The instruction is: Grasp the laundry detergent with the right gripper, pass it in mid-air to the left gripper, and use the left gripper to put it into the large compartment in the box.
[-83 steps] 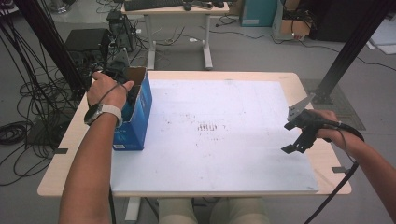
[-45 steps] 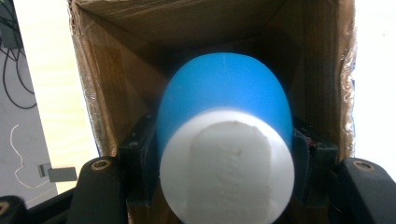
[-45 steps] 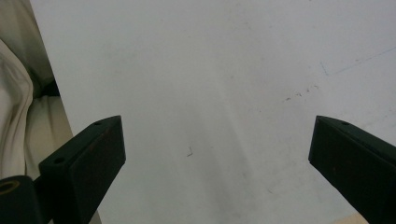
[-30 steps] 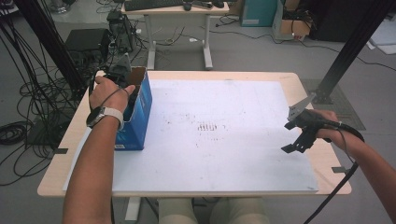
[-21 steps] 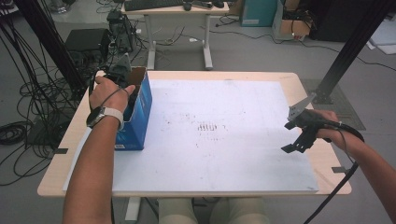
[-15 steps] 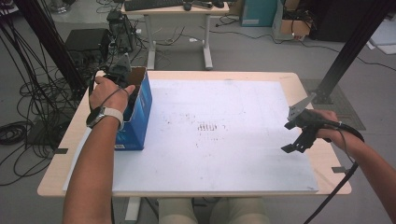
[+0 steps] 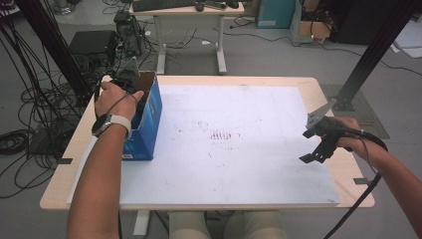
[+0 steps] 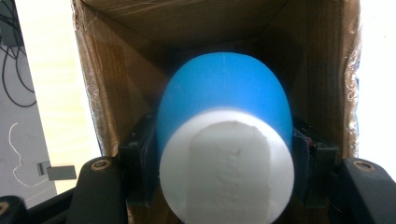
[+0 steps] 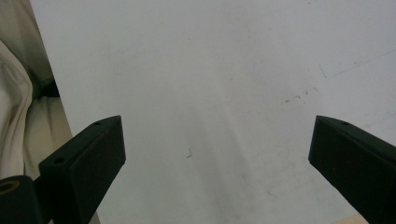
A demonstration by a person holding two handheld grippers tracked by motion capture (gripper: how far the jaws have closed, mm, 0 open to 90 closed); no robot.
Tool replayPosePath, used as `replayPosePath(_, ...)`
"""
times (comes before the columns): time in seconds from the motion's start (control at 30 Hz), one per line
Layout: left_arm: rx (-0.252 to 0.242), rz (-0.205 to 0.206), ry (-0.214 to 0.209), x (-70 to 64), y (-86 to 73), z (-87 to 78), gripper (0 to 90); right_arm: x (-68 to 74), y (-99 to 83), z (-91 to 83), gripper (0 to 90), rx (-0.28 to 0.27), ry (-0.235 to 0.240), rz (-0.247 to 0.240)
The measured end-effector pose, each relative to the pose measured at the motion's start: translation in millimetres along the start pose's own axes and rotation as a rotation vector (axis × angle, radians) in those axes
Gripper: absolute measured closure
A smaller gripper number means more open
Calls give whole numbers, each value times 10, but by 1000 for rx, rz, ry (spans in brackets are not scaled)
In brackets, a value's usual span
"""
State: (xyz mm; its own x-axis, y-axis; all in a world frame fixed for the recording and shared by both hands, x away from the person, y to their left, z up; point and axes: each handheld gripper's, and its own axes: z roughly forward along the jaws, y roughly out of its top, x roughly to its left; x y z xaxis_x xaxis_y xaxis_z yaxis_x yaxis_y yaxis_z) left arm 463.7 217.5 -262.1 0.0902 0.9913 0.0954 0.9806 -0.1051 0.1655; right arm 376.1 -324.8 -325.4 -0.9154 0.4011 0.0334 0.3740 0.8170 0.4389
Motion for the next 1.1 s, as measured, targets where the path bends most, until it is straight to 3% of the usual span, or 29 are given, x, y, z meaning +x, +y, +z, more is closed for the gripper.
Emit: replayPosePath(1.1,2,2,2,2,-10,-3,374,-14,-23,-18,39,-3,-3,-17)
